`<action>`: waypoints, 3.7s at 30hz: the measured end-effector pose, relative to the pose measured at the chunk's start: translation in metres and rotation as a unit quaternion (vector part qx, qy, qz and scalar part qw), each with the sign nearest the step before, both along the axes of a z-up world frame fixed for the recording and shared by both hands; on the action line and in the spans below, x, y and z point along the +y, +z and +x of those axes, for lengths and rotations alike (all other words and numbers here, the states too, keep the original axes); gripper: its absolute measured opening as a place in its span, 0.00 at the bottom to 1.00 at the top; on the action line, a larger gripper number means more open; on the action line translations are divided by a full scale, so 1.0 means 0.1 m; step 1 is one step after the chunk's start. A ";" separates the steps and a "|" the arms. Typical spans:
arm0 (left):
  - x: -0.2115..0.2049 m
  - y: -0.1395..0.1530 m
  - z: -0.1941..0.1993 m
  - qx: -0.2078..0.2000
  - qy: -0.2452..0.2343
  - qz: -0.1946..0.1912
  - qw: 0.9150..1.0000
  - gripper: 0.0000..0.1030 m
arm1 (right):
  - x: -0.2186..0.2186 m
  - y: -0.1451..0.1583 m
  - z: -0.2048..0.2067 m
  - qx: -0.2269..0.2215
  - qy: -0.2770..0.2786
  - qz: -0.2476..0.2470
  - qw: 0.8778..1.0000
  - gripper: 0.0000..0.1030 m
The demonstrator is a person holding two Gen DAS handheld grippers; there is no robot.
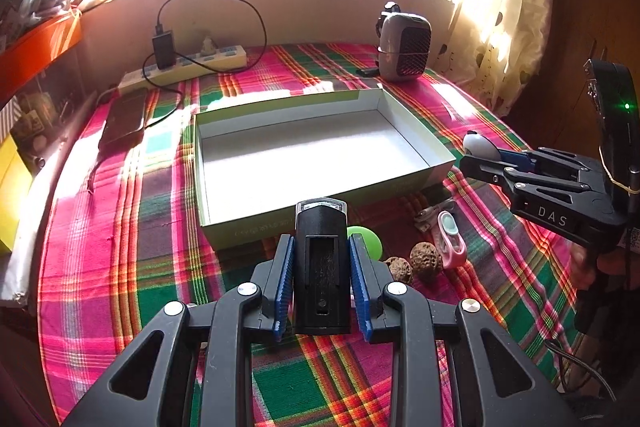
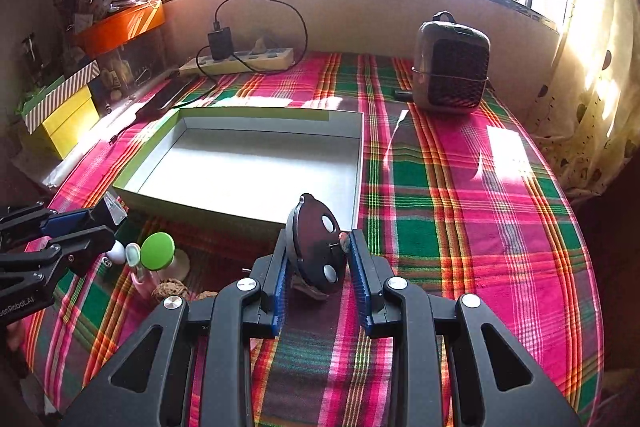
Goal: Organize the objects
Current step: 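Carry the black cylinder and black fob over the white box with both tools, then open the right tool to drop the fob in the box while the left tool releases the cylinder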
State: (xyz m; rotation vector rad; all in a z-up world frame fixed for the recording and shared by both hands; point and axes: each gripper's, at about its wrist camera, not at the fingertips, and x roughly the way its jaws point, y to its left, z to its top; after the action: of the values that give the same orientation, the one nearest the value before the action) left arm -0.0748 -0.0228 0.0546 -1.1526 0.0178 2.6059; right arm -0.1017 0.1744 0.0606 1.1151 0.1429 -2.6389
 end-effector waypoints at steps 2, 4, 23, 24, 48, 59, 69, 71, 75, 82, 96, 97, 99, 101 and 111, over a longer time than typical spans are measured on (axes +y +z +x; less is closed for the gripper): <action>0.00 0.00 -0.08 -0.002 -0.001 0.001 1.000 0.24 | -0.01 0.01 -0.04 0.000 0.002 -0.001 1.000 0.28; 0.00 0.01 -0.15 -0.002 0.001 -0.003 1.000 0.24 | -0.03 0.03 -0.09 0.000 0.003 0.000 1.000 0.28; -0.04 -0.05 -0.82 -0.023 0.014 -0.001 1.000 0.24 | -0.21 0.05 -0.63 -0.008 0.012 -0.002 1.000 0.28; -0.05 -0.06 -0.85 -0.025 0.016 -0.001 1.000 0.24 | -0.21 0.04 -0.67 -0.011 0.012 -0.002 1.000 0.28; -0.05 -0.37 -1.49 -0.059 0.042 -0.019 0.997 0.24 | -0.41 -0.32 -1.38 -0.047 0.016 0.031 0.998 0.28; -0.03 -0.39 -1.56 -0.056 0.048 -0.028 0.997 0.24 | -0.48 -0.43 -1.43 -0.053 0.015 0.049 0.997 0.28; 0.02 -0.43 -1.57 -0.061 0.045 -0.035 0.996 0.24 | -0.49 -0.44 -1.43 -0.049 0.013 0.056 0.997 0.28; 0.03 -0.42 -1.57 -0.061 0.046 -0.037 0.996 0.24 | -0.49 -0.44 -1.44 -0.048 0.009 0.057 0.997 0.29; 0.02 -0.43 -1.58 -0.063 0.046 -0.033 0.996 0.24 | -0.50 -0.44 -1.43 -0.046 0.008 0.061 0.997 0.32; 0.02 -0.43 -1.57 -0.064 0.047 -0.031 0.996 0.25 | -0.51 -0.44 -1.42 -0.047 0.007 0.054 0.997 0.37; -0.03 -0.32 -1.49 -0.051 0.048 -0.011 0.998 0.31 | -0.46 -0.35 -1.36 -0.039 -0.004 0.036 0.999 0.51; -0.03 -0.30 -1.47 -0.048 0.045 -0.011 0.998 0.31 | -0.45 -0.34 -1.34 -0.037 -0.004 0.034 0.999 0.51; -0.02 -0.25 -1.42 -0.040 0.042 -0.011 0.998 0.31 | -0.44 -0.31 -1.29 -0.032 -0.003 0.029 0.999 0.51; -0.03 -0.21 -1.35 -0.034 0.042 -0.007 0.999 0.31 | -0.43 -0.27 -1.24 -0.027 -0.004 0.025 0.999 0.51; -0.17 -0.03 -0.94 -0.001 0.046 0.005 0.999 0.31 | -0.29 -0.11 -0.79 -0.006 -0.008 0.004 1.000 0.51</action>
State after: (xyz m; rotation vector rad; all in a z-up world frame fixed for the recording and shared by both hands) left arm -0.1689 -0.0398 0.0519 -1.1791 -0.0497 2.6825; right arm -0.1806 0.1450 0.0500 1.1392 0.1434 -2.6483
